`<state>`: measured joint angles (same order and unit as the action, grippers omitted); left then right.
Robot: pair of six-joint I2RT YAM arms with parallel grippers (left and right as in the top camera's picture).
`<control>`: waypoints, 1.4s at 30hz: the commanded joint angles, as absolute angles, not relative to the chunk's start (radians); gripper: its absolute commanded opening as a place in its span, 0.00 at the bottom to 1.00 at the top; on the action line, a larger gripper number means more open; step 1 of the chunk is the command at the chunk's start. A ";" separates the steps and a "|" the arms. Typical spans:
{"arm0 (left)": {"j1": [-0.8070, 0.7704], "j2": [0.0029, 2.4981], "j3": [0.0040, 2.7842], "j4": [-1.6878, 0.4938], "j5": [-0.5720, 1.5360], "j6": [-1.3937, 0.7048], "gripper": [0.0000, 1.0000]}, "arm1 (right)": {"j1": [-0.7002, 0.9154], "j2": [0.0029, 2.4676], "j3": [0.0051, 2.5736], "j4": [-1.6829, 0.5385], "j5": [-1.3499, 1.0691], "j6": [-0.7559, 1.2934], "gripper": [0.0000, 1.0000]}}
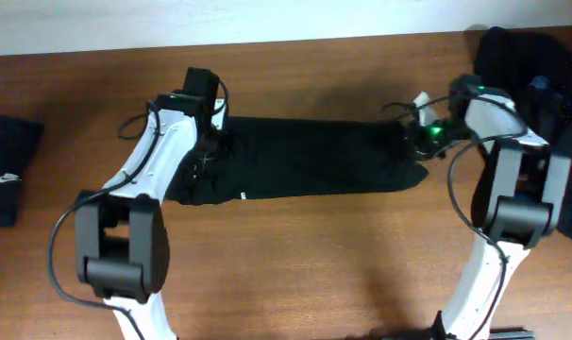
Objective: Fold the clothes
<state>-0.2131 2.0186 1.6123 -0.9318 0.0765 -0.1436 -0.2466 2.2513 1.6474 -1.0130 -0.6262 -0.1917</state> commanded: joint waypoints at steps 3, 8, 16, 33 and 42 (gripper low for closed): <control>-0.213 1.919 1.644 -0.947 0.091 -0.149 0.43 | -0.335 2.262 1.697 -1.063 -0.566 -0.217 0.04; -0.213 1.918 1.644 -1.003 0.091 -0.149 0.43 | -0.348 2.262 1.699 -1.061 -0.521 -0.233 0.04; -0.192 1.873 1.644 -1.042 0.090 -0.149 0.37 | -0.367 2.262 1.765 -1.114 -0.362 -0.232 0.04; 0.062 1.817 1.644 -1.063 0.090 -0.164 0.39 | -0.323 2.261 1.993 -1.335 -0.374 -0.226 0.04; 0.101 1.817 1.644 -1.081 0.086 -0.164 0.46 | -0.163 2.230 2.002 -1.351 -0.385 -0.067 0.04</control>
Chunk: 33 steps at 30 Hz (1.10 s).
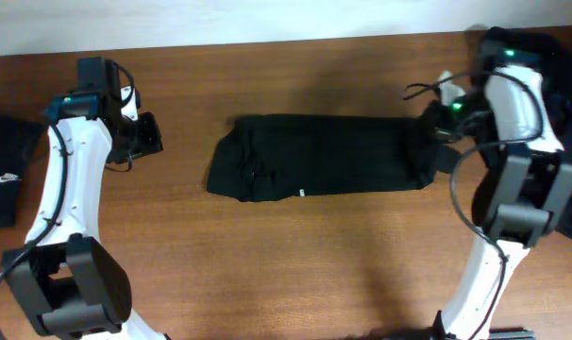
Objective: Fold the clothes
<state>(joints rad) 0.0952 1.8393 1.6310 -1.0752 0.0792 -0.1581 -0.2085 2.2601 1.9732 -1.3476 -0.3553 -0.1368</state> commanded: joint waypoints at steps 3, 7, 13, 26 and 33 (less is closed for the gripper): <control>0.101 1.817 1.644 -1.087 0.085 -0.164 0.47 | -0.109 2.229 2.004 -1.349 -0.400 0.003 0.04; 0.101 1.817 1.644 -1.087 0.086 -0.164 0.49 | -0.043 2.229 2.005 -1.319 -0.476 0.063 0.04; 0.101 1.817 1.644 -1.091 0.082 -0.164 0.67 | 0.039 2.229 2.040 -1.293 -0.547 0.157 0.04; 0.101 1.817 1.644 -1.101 0.082 -0.163 0.75 | 0.235 2.229 2.179 -1.272 -0.550 0.303 0.04; 0.101 1.817 1.644 -1.108 0.082 -0.163 0.76 | 0.338 2.229 2.179 -1.187 -0.546 0.390 0.04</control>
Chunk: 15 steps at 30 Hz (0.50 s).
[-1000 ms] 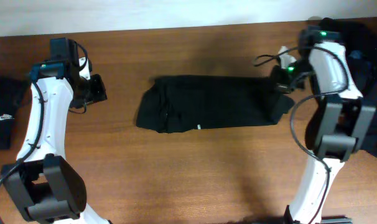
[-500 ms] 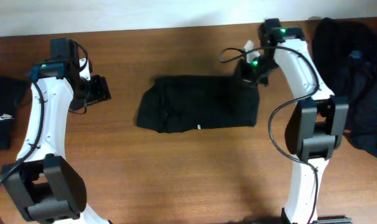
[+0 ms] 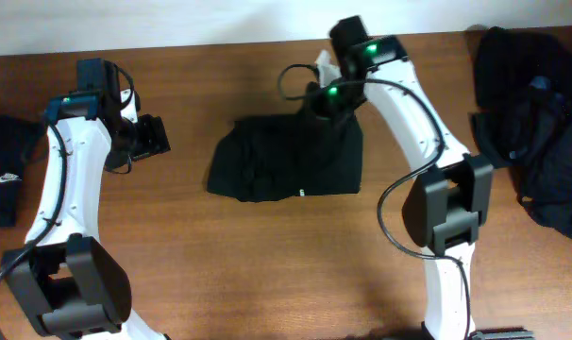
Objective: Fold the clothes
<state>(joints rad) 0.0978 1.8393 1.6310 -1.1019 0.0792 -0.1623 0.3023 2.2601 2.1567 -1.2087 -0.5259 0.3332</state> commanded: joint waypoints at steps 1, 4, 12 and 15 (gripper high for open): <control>0.101 1.817 1.644 -1.109 0.081 -0.163 0.76 | 0.350 2.229 2.179 -1.173 -0.545 0.403 0.04; 0.101 1.817 1.644 -1.113 0.081 -0.163 0.76 | 0.386 2.229 2.179 -1.141 -0.533 0.437 0.04; 0.101 1.817 1.644 -1.116 0.081 -0.163 0.76 | 0.451 2.230 2.179 -1.087 -0.508 0.503 0.04; 0.101 1.817 1.644 -1.117 0.082 -0.163 0.76 | 0.467 2.230 2.179 -1.087 -0.489 0.507 0.04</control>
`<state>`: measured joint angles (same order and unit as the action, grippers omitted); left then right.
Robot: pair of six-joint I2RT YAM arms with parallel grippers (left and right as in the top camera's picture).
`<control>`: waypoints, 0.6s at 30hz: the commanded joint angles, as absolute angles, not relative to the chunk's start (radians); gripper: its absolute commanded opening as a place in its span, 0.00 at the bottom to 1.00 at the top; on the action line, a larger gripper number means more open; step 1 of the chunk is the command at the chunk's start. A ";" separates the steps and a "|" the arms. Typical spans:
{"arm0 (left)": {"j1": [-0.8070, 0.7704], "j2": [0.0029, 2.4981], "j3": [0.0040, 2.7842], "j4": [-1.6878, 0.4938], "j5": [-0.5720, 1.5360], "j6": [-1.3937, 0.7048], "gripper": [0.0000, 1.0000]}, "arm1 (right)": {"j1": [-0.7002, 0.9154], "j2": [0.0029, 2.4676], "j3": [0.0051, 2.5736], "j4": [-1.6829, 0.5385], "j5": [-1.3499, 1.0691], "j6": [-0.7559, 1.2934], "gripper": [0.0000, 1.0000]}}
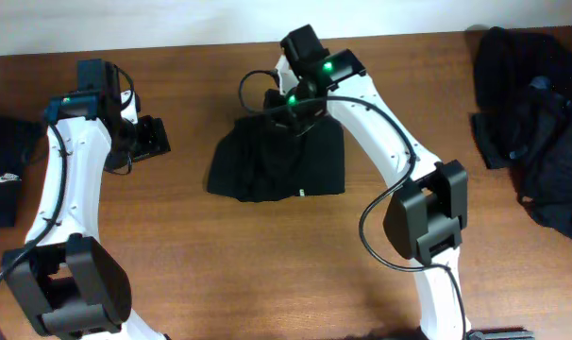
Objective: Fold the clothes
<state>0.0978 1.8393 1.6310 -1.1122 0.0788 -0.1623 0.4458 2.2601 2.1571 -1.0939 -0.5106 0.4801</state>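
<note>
A black garment (277,165) lies mid-table in the overhead view, bunched into a short block, with a small white tag on its front edge. Over its back edge my right gripper (288,118) is shut on the garment's right end, which is drawn over the rest; the wrist hides the fingertips. My left gripper (154,137) stands open to the left of the garment, apart from it and holding nothing.
A folded dark garment with a white logo (5,184) lies at the table's left edge. A heap of dark clothes (536,113) fills the back right corner. The brown table (267,274) reaches the front of the view.
My right gripper has moved further left with the garment's end, from above its right part to above its middle. The garment is now shorter. The left arm has not moved.
First both grippers were at the two ends of the long, flat garment. Then my left gripper stood away to the left, empty, with my right at the right end. After that my right gripper held that end over the garment's middle, and now further left.
</note>
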 commanded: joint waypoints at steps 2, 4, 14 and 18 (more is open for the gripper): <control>0.101 1.817 1.644 -1.120 0.082 -0.163 0.76 | 0.482 2.231 2.178 -1.084 -0.482 0.507 0.04; 0.101 1.817 1.644 -1.121 0.082 -0.163 0.76 | 0.500 2.232 2.178 -1.081 -0.457 0.507 0.04; 0.101 1.817 1.644 -1.138 0.056 -0.163 0.76 | 0.546 2.234 2.177 -1.079 -0.388 0.505 0.84; 0.101 1.817 1.644 -1.137 0.057 -0.164 0.76 | 0.550 2.234 2.177 -1.073 -0.389 0.502 0.99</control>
<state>0.0975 1.8393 1.6310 -1.1347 0.0708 -0.1623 0.5446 2.2601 2.1571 -1.0767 -0.4080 0.5014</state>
